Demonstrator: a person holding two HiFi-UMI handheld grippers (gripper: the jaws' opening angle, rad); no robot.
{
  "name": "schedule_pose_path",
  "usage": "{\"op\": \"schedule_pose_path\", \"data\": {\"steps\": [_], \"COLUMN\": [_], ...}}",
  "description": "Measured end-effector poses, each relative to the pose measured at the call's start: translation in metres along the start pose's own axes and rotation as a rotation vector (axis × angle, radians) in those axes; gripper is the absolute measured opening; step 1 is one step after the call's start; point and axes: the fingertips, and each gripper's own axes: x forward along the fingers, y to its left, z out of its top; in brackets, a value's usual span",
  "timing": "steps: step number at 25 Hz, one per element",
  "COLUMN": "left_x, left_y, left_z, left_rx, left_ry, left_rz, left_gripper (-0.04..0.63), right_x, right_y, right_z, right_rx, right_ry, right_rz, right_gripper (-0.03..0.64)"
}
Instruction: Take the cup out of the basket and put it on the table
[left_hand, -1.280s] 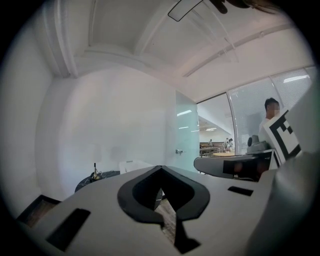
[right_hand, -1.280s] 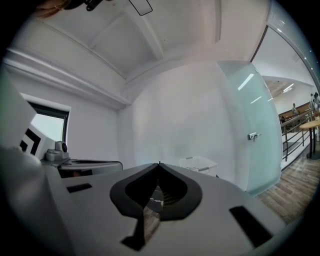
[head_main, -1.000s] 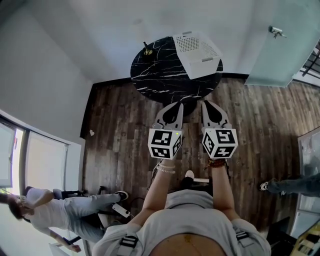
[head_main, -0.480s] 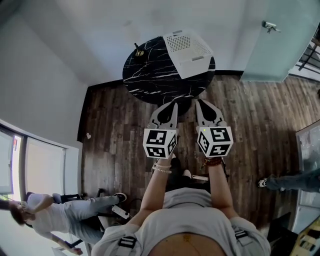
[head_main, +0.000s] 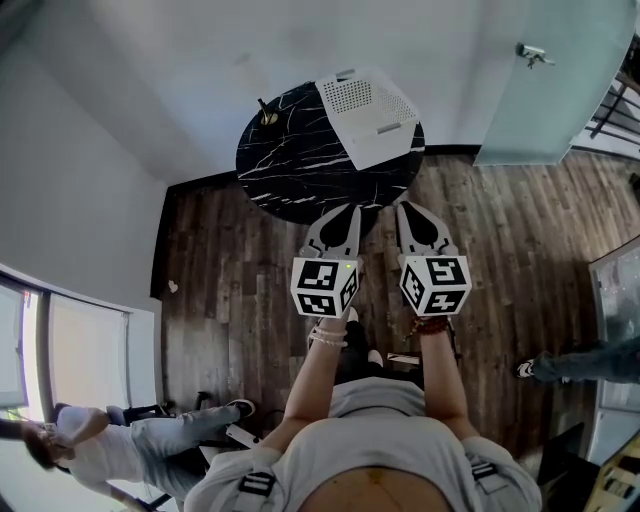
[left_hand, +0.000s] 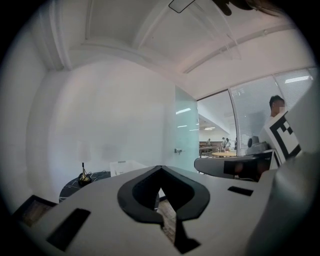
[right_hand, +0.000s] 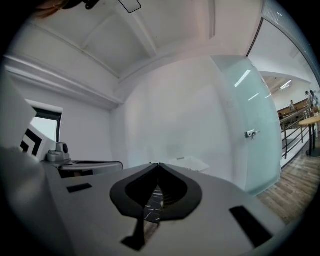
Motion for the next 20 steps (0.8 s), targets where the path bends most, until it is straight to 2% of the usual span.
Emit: {"op": "schedule_pose_path", "data": {"steps": [8,20], "left_x": [0.05,0.124], "left_y": [0.044,0.111], "left_z": [0.005,0.011], "left_rx": [-0.006,-0.002], "left_ry": [0.004,0.021], "left_rz": [-0.02,-0.106], "left_gripper": [0.006,0.006], "right_x": [0.061,0.158], "right_y": [-0.008,-0.016], "right_z": [0.007,0.008], "right_rx": [-0.015,-0.012], "right_ry": [0.005,0.015], "right_rz": [-0.018,-0.085], "right_gripper": [0.008,0.008]}}
